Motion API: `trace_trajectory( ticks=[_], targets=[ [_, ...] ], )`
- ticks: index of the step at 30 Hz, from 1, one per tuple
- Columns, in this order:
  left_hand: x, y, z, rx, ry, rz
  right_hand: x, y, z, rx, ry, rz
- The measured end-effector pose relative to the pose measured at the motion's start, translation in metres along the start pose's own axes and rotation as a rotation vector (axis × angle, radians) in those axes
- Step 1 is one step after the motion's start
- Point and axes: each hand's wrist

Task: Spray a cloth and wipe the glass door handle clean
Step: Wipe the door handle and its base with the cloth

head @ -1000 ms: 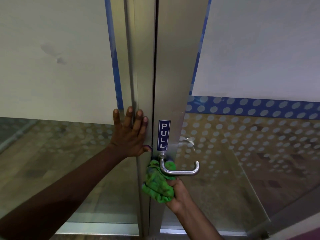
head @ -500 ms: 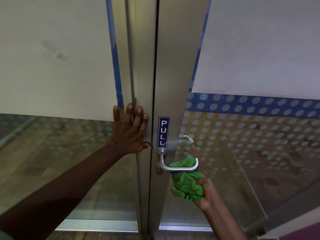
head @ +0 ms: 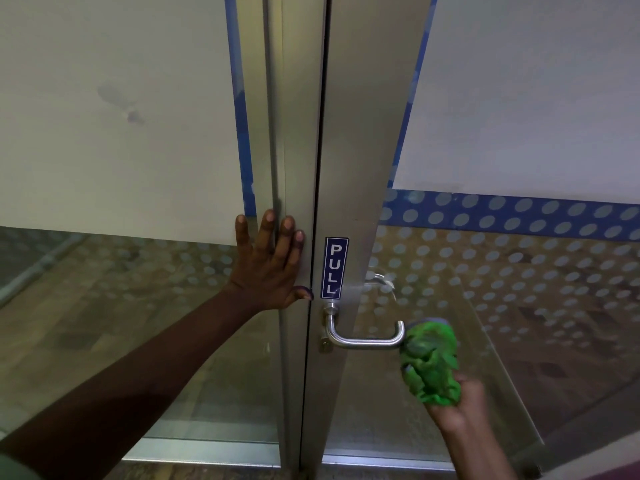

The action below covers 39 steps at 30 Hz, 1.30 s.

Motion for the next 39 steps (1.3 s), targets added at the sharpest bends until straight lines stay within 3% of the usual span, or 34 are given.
trace_trajectory(
  ticks=[2,4,10,12,14,19,25,28,34,39],
  targets=[
    [0.001,0.0,0.0,0.0,0.005,-0.002,0.011,0.007,0.016,-0.14,0.101,-0.005],
    [0.001,0.001,-0.001,0.002,-0.001,-0.004,0.027,0.011,0.025,-0.405,0.348,-0.053],
    [0.0,0.0,0.0,0.005,0.005,0.004,0.083,0.009,-0.023,-1.132,1.596,-0.215],
    [0.0,0.001,0.0,0.007,0.001,0.009,0.087,-0.002,-0.046,-1.249,1.968,-0.351],
    [0.0,0.001,0.0,0.007,0.002,0.012,0.088,-0.012,-0.062,-1.209,2.202,-0.396],
    [0.0,0.001,-0.001,-0.001,0.0,0.011,0.101,-0.025,-0.071,-0.996,2.504,-0.358],
    [0.0,0.0,-0.001,-0.008,0.0,-0.001,0.109,-0.034,-0.039,-0.746,2.442,-0.029],
    [-0.001,0.0,-0.001,-0.005,-0.001,0.003,0.115,-0.031,-0.017,-0.548,2.552,0.171],
    [0.0,0.0,-0.001,-0.011,-0.004,0.011,0.134,-0.016,0.02,-0.498,3.009,0.292],
    [-0.001,0.0,-0.001,-0.015,0.006,0.0,0.139,-0.017,0.024,-0.635,3.217,0.461]
  ],
)
Point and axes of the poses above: each hand's wrist, its own y-axis away from the middle knuckle, its own x-axis out of the palm, z = x × y, and after that the axes turned 13 degrees about x, right-handed
